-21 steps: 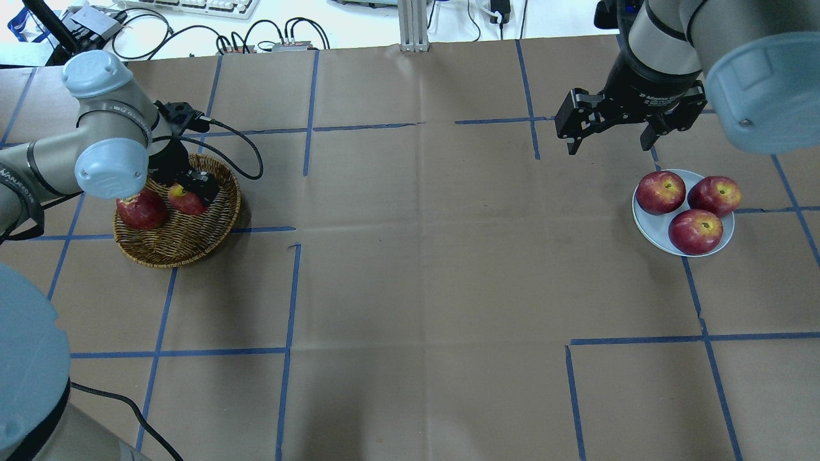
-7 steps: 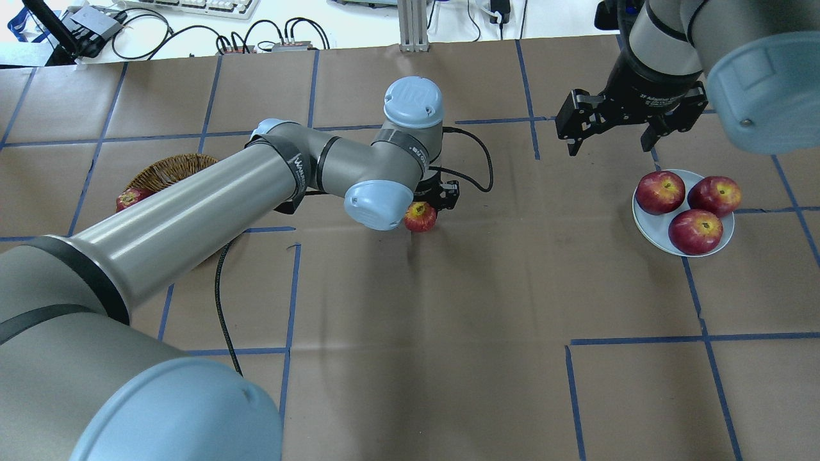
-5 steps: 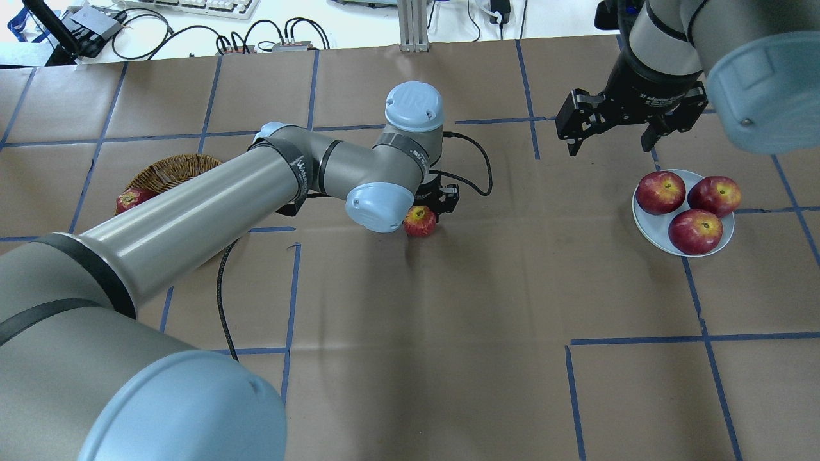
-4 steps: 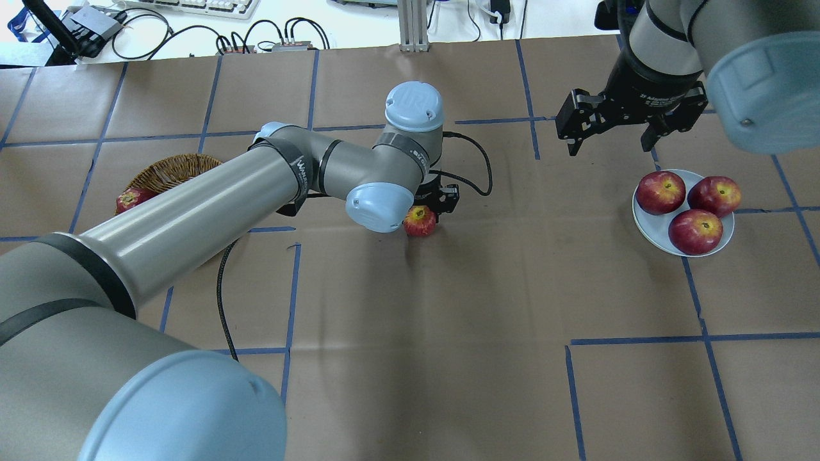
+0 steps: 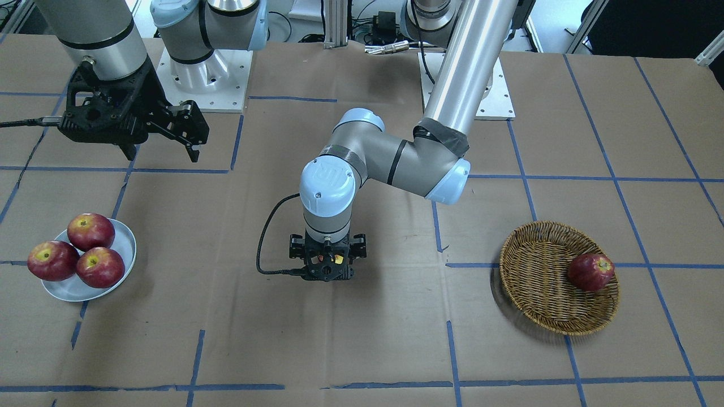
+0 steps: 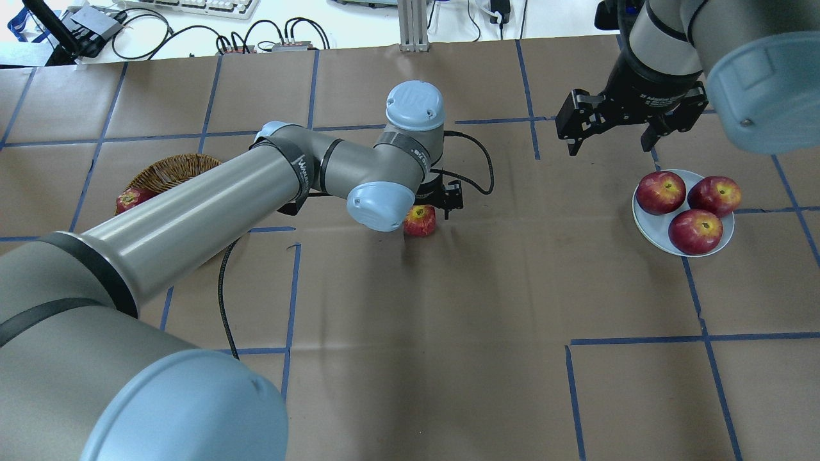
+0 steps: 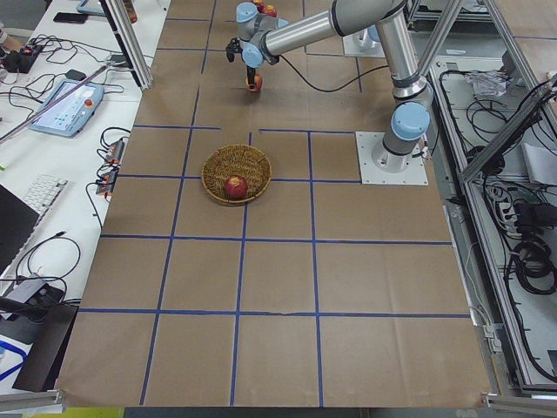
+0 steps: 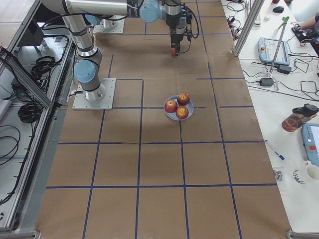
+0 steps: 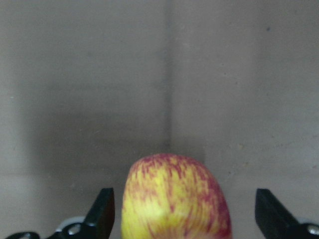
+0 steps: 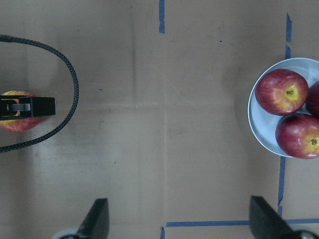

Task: Transfer apple from basket to plate
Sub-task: 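Open the left gripper and lift it back over the basket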

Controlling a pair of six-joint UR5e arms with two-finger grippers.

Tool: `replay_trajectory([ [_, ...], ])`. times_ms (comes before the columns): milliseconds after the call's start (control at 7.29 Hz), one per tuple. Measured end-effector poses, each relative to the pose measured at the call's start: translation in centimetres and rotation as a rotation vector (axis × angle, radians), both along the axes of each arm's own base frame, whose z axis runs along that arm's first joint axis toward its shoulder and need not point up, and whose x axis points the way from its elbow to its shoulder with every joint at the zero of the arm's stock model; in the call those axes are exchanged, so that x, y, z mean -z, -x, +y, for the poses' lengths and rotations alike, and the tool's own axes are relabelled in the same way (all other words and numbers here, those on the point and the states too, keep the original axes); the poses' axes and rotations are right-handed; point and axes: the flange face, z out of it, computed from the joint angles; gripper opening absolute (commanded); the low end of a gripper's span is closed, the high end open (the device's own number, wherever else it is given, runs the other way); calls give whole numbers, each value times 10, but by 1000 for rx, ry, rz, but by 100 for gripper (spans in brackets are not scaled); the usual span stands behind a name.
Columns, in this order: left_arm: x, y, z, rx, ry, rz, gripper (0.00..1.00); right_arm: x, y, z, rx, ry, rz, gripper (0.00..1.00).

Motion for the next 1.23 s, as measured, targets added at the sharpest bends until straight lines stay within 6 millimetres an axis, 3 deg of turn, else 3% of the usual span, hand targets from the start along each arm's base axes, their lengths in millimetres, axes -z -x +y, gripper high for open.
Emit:
replay_trajectory([
  [274, -61, -15, -1, 2, 30, 2, 99, 0, 0, 0, -8, 2, 1, 100],
  [411, -99, -38, 0, 23, 26, -11, 99, -1, -1, -1, -11, 6, 0, 100],
  [548, -135, -69, 6, 60, 20, -36, 99, -4, -3, -2, -12, 15, -1, 100],
  [960, -231, -188, 38, 127, -26, -107, 99, -1, -22, -8, -15, 41, -15, 100],
  [1234, -262, -247, 55, 114, -57, -103, 99, 11, -68, -12, 0, 53, -26, 100],
])
